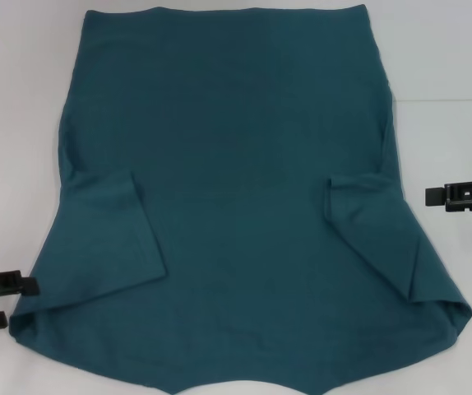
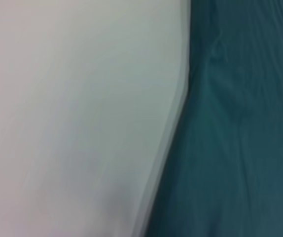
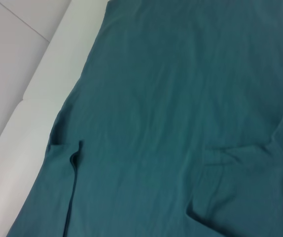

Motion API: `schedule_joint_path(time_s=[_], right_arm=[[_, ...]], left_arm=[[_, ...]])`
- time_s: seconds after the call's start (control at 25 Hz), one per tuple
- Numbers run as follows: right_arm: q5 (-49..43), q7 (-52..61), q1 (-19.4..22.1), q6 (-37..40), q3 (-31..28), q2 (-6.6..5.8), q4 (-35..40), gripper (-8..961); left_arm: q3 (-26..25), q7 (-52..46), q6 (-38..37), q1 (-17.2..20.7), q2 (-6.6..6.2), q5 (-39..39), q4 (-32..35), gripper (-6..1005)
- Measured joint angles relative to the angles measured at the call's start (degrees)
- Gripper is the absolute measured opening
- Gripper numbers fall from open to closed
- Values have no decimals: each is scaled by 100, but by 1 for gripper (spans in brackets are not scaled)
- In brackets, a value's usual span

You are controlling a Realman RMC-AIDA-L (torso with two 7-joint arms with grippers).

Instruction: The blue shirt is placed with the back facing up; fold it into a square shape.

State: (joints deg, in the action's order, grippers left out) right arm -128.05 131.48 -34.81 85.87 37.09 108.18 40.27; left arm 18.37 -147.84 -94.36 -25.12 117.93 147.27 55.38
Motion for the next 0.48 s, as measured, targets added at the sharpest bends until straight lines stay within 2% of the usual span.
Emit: schedule_joint_path(time_s=[0.48], right_arm=[[0,0,-29,-49,-11,-8,0,641]], left_arm=[[61,-44,145,-29,14,132,-54,877]])
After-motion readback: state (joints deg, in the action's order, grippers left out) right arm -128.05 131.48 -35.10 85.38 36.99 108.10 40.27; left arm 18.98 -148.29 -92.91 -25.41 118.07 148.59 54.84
